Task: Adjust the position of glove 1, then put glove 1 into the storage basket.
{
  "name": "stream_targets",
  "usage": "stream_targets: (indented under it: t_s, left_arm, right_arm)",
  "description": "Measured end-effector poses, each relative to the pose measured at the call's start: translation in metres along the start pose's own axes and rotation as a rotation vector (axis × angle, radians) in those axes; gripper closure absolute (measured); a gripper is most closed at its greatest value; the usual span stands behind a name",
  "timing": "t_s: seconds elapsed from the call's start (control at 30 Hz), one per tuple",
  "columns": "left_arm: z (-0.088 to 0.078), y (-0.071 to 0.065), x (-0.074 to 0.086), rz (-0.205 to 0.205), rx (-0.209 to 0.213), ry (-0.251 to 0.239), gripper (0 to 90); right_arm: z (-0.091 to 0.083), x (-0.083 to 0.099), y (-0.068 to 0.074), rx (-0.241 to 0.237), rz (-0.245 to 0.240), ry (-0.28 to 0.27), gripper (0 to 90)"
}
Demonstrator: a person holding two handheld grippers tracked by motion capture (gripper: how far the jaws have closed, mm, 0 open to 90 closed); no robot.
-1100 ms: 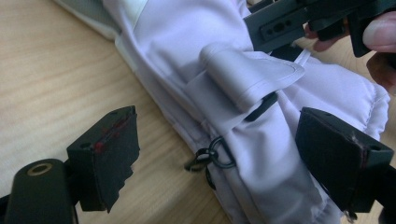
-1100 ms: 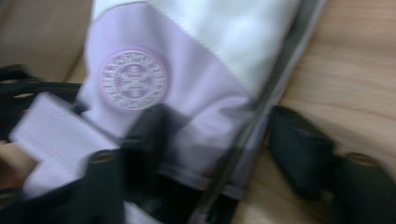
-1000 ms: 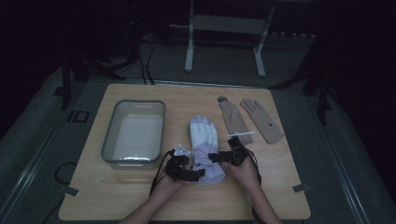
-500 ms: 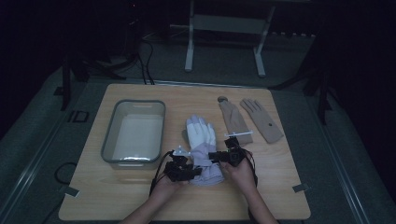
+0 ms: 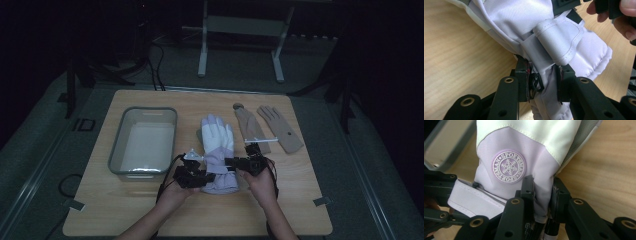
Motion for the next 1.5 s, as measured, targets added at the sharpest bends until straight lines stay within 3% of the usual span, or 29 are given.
stream_targets:
  t_s: [0.37,0.77,1.1,1.5]
  left_arm:
    - [-0.027,-0.001,-0.022,0.027,0.008,-0.026,70.2]
    - [-0.079,0.013,-0.05,0.051,-0.027,-0.081,70.2]
    - [-0.12,0.039,-0.058,0.047,-0.055,-0.105,70.2]
    - [-0.164,0.082,-0.052,0.016,-0.105,-0.104,70.1]
  right_arm:
    - [-0.015,-0.027,0.014,-0.005,-0.021,-0.063,75.7]
    - [-0.018,-0.079,0.047,-0.012,-0.095,-0.124,75.8]
    - [0.001,-0.116,0.079,-0.032,-0.144,-0.133,75.9]
    - [0.045,-0.145,0.116,-0.098,-0.165,-0.12,75.8]
Point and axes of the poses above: each handheld gripper's, and its own axes: z roughly forward along the jaws, x roughly out of its underside, y roughly to its left, the point moved 6 cm from there along z, roughly forward along the jaws, and after that the axes turned 11 degrees about -z, right-handed, at the moved point
